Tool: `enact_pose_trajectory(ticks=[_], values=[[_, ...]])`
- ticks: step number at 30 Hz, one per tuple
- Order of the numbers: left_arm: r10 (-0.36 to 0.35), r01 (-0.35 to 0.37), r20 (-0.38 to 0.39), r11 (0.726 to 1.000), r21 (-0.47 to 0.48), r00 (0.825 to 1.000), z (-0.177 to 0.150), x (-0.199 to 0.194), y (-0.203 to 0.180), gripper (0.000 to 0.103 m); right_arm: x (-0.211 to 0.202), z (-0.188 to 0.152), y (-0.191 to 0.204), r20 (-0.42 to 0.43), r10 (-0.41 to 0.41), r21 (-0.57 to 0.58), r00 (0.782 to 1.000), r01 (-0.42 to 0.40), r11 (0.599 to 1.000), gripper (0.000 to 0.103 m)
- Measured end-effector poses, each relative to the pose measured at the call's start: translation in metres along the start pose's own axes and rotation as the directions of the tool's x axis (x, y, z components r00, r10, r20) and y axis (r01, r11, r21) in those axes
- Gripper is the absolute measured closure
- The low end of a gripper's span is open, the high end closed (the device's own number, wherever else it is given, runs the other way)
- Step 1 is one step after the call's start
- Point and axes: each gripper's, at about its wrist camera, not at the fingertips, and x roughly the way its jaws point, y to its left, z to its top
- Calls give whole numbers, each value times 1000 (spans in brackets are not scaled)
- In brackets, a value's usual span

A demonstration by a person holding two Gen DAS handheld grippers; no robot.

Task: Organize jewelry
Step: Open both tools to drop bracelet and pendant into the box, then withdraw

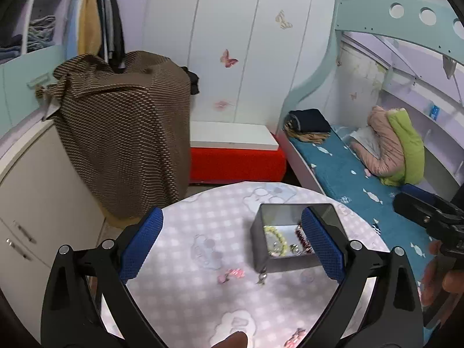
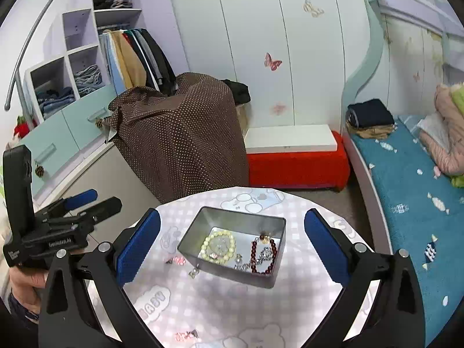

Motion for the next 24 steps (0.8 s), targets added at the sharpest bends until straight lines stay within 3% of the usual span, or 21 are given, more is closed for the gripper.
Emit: enact_pose_trajectory(ticks=[8, 19, 24], values=[[51, -51, 5, 999, 19, 999, -34, -14, 9, 7, -13, -36, 10, -22, -34, -21, 999, 33, 999, 7], [99, -96, -35, 992, 79, 994, -85, -12, 12, 7, -6, -96, 28, -128, -51, -65, 991, 43, 997, 7], [118, -110, -71, 989, 100, 990, -102, 0, 19, 7, 11, -122, 32, -214, -31, -84, 976, 13, 996, 7]])
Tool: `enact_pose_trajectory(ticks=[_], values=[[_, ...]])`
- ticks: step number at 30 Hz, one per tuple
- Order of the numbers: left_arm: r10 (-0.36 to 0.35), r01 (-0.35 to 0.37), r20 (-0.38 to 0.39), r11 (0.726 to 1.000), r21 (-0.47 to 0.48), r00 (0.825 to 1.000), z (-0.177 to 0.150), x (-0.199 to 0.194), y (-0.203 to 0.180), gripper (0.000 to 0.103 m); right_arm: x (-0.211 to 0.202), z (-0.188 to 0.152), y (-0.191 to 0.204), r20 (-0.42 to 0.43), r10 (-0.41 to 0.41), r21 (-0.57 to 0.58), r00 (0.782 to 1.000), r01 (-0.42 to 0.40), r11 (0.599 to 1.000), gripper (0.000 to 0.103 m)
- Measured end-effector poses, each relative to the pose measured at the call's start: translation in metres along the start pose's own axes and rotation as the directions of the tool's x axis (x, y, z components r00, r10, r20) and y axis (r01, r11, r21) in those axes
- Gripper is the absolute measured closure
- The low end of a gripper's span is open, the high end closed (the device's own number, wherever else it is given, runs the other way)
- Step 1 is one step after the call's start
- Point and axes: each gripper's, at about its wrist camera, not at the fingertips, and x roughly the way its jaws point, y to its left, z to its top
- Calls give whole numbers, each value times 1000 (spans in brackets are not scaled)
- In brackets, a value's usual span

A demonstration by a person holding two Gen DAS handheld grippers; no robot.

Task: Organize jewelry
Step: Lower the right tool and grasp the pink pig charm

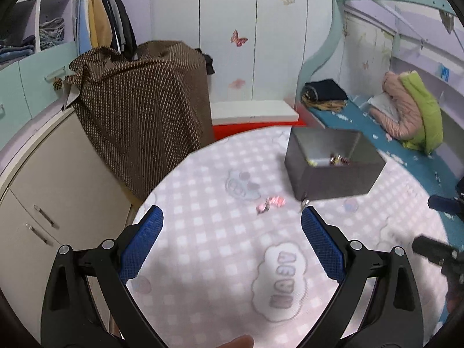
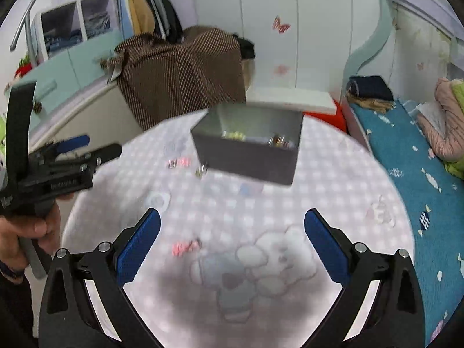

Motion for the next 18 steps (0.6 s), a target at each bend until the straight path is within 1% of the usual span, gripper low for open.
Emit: enact_pose_trajectory(ticks=[2, 5, 8, 10, 11, 12, 13, 14, 16, 18], values=[[3, -3, -24, 1000, -5, 1000, -6, 9, 3, 7, 11, -9, 4, -44, 23, -24, 999, -24, 999, 7], [8, -8, -49, 1000, -8, 999, -12, 20, 5, 7, 25, -16, 15, -86, 47, -74, 995, -53, 996, 7], [7, -8, -66, 1000, -8, 998, -15, 30, 6, 7, 37, -21, 25, -114, 63, -117, 991, -76, 990, 8], [5, -6, -75, 1000, -7, 997, -15, 36, 6, 7, 43, -23, 27, -116, 72, -126, 991, -87, 988, 9], [5, -6, -78, 1000, -8, 997, -16, 39, 6, 7, 46, -24, 28, -122, 77, -130, 990, -92, 987, 13], [4, -5, -81, 1000, -8, 997, -15, 40, 7, 7, 49, -24, 29, -126, 74, -134, 989, -91, 987, 20], [3, -4, -84, 1000, -9, 996, -15, 43, 7, 7, 52, -25, 29, -131, 71, -139, 989, -90, 986, 25], [2, -3, -86, 1000, -10, 996, -15, 45, 7, 7, 53, -26, 31, -127, 61, -151, 990, -80, 985, 33], [1, -1, -90, 1000, -10, 996, -13, 50, 8, 7, 54, -24, 32, -127, 67, -161, 990, -88, 983, 38], [-1, 0, -95, 1000, -6, 995, -12, 55, 8, 7, 55, -23, 33, -125, 67, -177, 990, -88, 980, 49]])
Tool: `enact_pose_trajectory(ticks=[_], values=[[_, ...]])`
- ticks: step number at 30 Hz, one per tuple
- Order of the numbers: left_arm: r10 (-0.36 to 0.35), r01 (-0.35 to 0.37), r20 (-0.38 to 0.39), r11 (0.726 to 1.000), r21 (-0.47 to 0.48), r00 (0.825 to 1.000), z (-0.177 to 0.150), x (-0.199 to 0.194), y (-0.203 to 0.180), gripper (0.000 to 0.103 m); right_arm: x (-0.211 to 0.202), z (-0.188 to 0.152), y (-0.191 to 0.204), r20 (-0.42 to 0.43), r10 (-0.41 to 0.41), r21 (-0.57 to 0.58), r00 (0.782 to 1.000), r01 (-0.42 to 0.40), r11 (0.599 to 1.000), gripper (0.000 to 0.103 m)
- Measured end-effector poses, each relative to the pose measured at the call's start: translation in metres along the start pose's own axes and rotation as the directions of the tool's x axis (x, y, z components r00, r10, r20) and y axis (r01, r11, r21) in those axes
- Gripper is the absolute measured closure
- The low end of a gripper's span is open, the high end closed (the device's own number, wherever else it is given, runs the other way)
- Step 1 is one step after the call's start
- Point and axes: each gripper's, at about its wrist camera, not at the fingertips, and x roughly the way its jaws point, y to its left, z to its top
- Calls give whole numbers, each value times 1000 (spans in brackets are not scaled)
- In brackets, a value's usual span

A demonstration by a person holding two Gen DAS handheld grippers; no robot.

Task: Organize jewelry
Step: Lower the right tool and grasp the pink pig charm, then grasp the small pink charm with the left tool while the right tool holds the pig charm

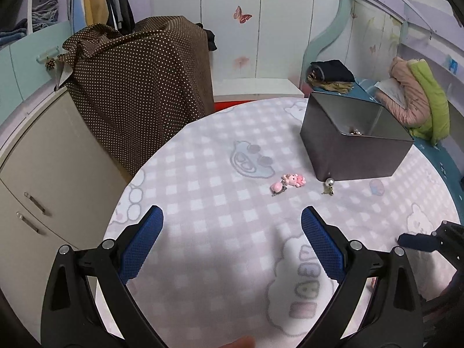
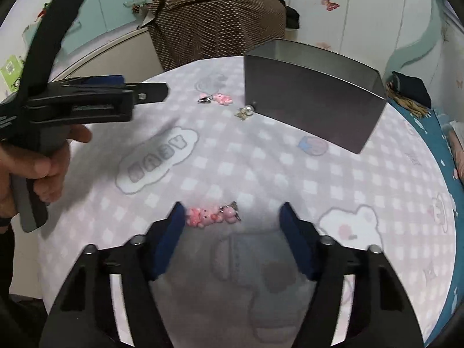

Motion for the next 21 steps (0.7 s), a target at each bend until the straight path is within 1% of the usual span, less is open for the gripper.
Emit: enact_pose_trajectory(ticks=[1, 3, 4, 11, 15, 16, 18, 19, 21], values=[[-1, 1, -1, 1000, 2, 1000, 1, 1, -1, 7, 0, 1, 1, 1, 5, -6, 1000, -5, 1000, 53], [-5, 5, -5, 1000, 5, 1000, 3, 6, -2, 7, -1, 1, 3, 5, 19, -19, 1000, -19, 1000, 65], [-10, 10, -6, 1000, 7, 1000, 5, 9, -3, 7, 0, 1, 4, 5, 20, -23, 1000, -20, 1000, 68], [-36, 38, -32, 997, 67, 999, 19, 37, -18, 7, -1, 3, -4, 10, 27, -3, 1000, -27, 1000, 69], [-35, 41, -62, 994, 102, 997, 24, 57, -24, 8, -1, 2, -12, 15, 36, 38, 999, -37, 999, 69], [-40, 49, -82, 993, 106, 996, 25, 62, -25, 8, -2, 2, -13, 16, 39, 47, 999, -39, 998, 69], [-49, 60, -98, 992, 109, 994, 28, 68, -24, 17, -2, 2, -16, 20, 49, 68, 999, -50, 996, 69], [-51, 63, -108, 991, 114, 993, 28, 70, -23, 27, -3, 2, -17, 23, 50, 75, 998, -52, 996, 69], [-80, 93, -122, 990, 106, 989, 29, 74, -21, 32, -4, 3, -19, 29, 50, 84, 998, -52, 995, 69]])
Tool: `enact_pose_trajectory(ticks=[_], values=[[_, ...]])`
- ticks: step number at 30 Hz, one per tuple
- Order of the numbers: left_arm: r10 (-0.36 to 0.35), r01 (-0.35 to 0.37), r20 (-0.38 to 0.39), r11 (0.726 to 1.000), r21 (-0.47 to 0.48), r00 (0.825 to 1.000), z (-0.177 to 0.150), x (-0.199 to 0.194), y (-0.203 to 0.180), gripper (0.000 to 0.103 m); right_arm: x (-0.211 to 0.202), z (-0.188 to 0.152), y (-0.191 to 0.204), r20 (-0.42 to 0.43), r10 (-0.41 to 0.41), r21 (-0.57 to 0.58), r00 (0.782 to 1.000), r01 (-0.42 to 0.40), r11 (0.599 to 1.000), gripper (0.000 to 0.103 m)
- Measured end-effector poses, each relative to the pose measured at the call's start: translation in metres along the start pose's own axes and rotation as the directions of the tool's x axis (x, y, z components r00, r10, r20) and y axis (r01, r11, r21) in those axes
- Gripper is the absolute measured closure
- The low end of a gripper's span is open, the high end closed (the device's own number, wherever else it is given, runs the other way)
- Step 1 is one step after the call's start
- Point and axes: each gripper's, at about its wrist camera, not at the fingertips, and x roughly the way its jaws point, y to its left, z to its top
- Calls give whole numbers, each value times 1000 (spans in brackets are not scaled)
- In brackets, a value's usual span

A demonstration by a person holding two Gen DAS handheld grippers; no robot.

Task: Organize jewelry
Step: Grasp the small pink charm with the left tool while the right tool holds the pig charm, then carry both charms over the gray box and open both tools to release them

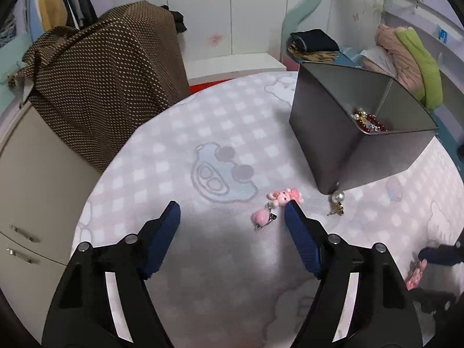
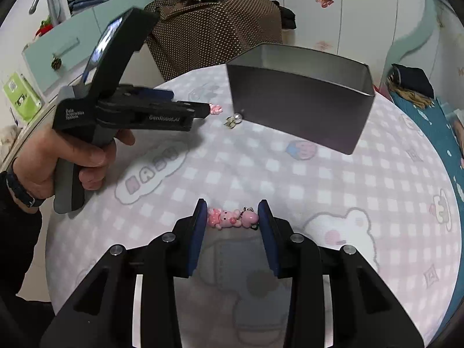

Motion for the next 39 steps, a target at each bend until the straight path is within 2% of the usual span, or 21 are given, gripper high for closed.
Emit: enact_pose_trajectory(ticks=[3, 6, 8, 14, 22, 28, 39], values=[[-30, 30, -5, 999, 15, 1000, 1, 0, 0, 41, 0, 0, 0, 4, 2, 10, 1000, -2, 1000, 69], [-66, 67, -11, 997, 45, 998, 3, 0, -3, 59, 3, -1, 2, 5, 2, 16, 1000, -2, 1000, 69], [-97, 98, -19, 993, 63, 995, 5, 0, -6, 88, 3, -2, 5, 7, 2, 21, 1000, -2, 1000, 69], [-166, 167, -24, 984, 67, 986, 3, -6, -11, 88, -4, -3, 4, 25, 4, 39, 1000, -5, 999, 69], [-208, 208, 37, 978, 2, 977, -1, -38, -1, 88, -18, 6, -3, 55, 9, 50, 998, -12, 999, 69], [-214, 216, 96, 976, -6, 972, 1, -71, 7, 88, -29, 18, -5, 85, -2, 30, 996, 0, 1000, 69], [-229, 230, 188, 973, 20, 955, 31, -125, 6, 88, -60, 72, -14, 202, -13, -11, 979, 15, 1000, 69]])
